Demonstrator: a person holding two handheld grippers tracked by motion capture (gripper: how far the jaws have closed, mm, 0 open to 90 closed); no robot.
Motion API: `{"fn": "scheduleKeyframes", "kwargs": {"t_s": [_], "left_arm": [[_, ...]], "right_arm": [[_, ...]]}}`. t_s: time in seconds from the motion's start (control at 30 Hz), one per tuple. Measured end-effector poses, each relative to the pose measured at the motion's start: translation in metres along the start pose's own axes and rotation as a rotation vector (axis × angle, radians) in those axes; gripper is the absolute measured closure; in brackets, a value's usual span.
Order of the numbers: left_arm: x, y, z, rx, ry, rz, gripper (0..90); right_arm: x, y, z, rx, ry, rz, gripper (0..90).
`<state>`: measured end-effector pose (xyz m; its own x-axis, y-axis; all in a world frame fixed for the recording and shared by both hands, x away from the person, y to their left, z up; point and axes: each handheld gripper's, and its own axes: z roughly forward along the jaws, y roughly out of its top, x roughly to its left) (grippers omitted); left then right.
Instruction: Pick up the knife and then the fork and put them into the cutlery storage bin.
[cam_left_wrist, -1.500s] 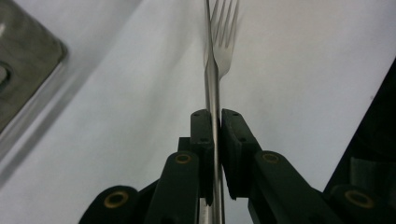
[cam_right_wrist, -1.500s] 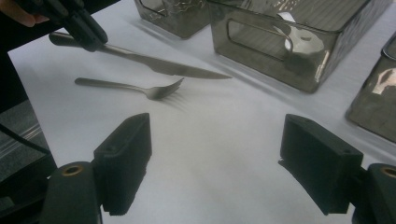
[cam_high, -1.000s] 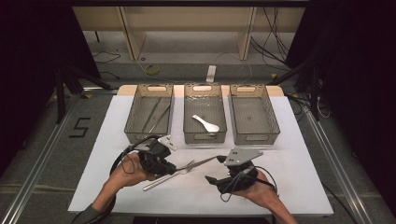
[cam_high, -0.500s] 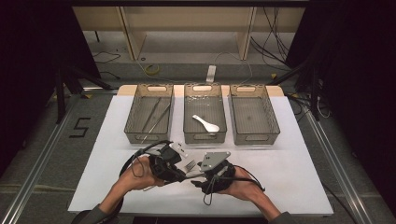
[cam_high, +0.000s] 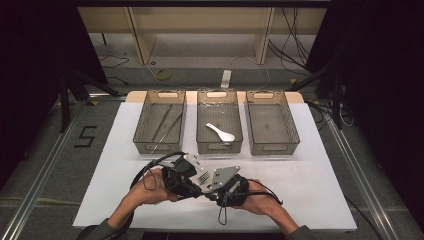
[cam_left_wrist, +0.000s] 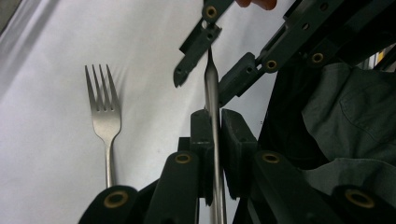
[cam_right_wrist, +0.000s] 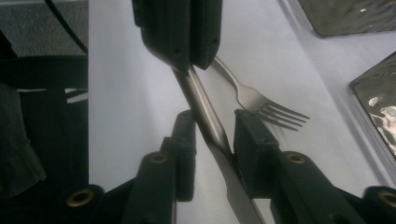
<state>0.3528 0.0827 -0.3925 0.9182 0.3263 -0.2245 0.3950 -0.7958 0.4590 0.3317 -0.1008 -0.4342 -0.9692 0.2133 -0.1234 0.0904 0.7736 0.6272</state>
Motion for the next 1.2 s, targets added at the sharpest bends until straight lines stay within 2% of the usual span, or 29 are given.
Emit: {"fn": "scheduleKeyframes", "kwargs": {"t_s": [0.07, 0.17, 0.3, 0.37, 0.4, 0.47, 0.7, 0.83, 1.07, 1.2], "left_arm": [[0.0, 0.0, 0.002, 0.009, -0.011, 0.005, 83.3], [-0.002, 0.001, 0.002, 0.005, -0.006, 0.009, 82.7], [-0.002, 0.001, -0.001, -0.011, -0.004, 0.004, 80.6], [-0.001, 0.001, -0.003, -0.021, 0.015, -0.005, 78.6], [0.0, 0.0, -0.004, -0.025, 0.026, -0.004, 77.3], [0.001, 0.0, -0.009, -0.053, 0.044, -0.003, 67.6], [0.005, -0.002, -0.024, -0.195, 0.123, -0.042, 45.2], [0.006, -0.004, -0.028, -0.25, 0.157, -0.067, 39.6], [0.015, -0.015, -0.028, -0.291, 0.2, -0.118, 32.8], [0.023, -0.024, -0.025, -0.278, 0.21, -0.149, 31.8]], "right_arm": [[0.003, 0.0, 0.0, 0.019, 0.019, -0.017, 74.8], [0.007, 0.001, 0.001, 0.049, 0.023, -0.056, 79.1], [0.01, 0.002, 0.003, 0.045, 0.042, -0.064, 82.9], [0.008, 0.002, 0.001, 0.044, 0.059, -0.072, 83.3], [0.007, 0.001, 0.0, 0.039, 0.059, -0.066, 83.4], [0.004, 0.0, -0.003, 0.046, 0.041, -0.058, 83.4], [-0.009, -0.009, -0.011, 0.065, -0.006, 0.022, 83.5], [-0.017, -0.015, -0.016, 0.072, -0.033, 0.073, 83.6], [-0.036, -0.028, -0.023, 0.075, -0.097, 0.172, 83.6], [-0.046, -0.034, -0.03, 0.061, -0.139, 0.231, 83.6]]}}
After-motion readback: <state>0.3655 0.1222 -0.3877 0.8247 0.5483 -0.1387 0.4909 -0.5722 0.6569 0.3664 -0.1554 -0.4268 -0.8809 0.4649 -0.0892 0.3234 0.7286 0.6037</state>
